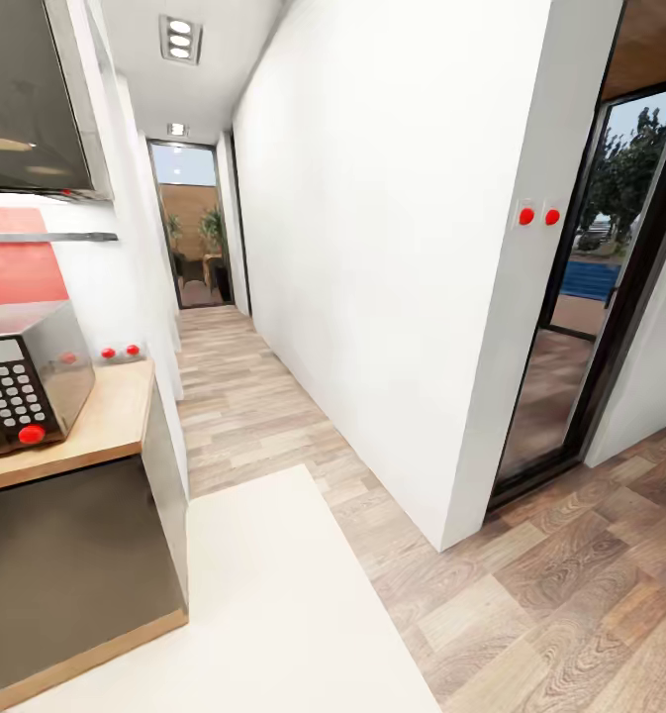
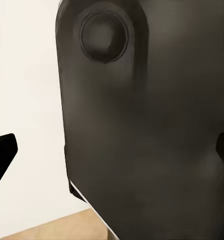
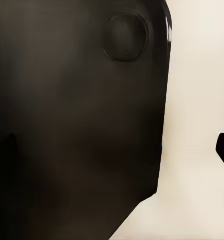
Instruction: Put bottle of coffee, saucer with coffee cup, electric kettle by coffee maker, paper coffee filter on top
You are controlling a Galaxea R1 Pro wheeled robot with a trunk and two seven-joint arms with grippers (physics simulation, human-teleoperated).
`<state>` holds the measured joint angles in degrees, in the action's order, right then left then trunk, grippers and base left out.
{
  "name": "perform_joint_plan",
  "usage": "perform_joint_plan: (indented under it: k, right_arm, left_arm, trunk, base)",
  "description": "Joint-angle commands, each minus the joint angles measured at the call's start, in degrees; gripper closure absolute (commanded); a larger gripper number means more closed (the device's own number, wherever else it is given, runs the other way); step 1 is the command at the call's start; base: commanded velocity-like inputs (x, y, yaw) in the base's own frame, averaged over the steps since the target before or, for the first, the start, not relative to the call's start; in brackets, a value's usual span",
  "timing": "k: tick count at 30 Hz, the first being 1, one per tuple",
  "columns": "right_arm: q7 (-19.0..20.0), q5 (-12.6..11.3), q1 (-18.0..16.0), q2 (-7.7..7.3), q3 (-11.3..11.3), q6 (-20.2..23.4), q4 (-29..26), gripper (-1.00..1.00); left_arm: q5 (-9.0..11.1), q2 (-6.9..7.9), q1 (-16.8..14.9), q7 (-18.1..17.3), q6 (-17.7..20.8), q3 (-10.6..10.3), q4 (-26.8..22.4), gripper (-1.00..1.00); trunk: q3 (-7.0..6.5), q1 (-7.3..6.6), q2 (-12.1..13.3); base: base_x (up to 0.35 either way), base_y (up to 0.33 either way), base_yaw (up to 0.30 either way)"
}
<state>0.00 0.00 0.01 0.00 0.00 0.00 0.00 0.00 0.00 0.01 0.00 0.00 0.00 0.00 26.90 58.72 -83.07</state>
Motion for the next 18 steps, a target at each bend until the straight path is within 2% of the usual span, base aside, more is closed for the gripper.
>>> perform_joint_plan:
  k: [1, 7, 13, 18]
  right_arm:
    - [0.2, 0.2, 0.3, 0.33, -0.3, -0.1, -0.3, -1.00]
    - [-0.1, 0.0, -0.1, 2.26, 0.0, -0.1, -2.3, -1.00]
    - [-0.1, -0.2, -0.1, 2.22, -0.2, -0.1, -3.8, -1.00]
    - [-0.1, -0.2, -0.1, 2.05, -0.3, -0.2, -4.5, -1.00]
  left_arm:
    - [-0.1, -0.18, 0.0, -0.2, -0.3, 0.1, -0.3, -1.00]
    - [0.1, -0.09, 0.0, -0.2, -0.3, 0.1, -0.6, -1.00]
    - [0.1, -0.17, 0.0, -0.2, -0.3, 0.0, -0.6, -1.00]
    - [0.1, -0.16, -0.1, -0.2, -0.3, -0.2, -0.6, -1.00]
  trunk:
    - [0.03, 0.00, 0.0]
    - [0.03, 0.00, 0.0]
    - [0.03, 0.00, 0.0]
    - [0.03, 0.00, 0.0]
  base:
    - [0.000, 0.000, 0.000]
    - [0.000, 0.000, 0.000]
    - [0.000, 0.000, 0.009]
    - [0.000, 0.000, 0.176]
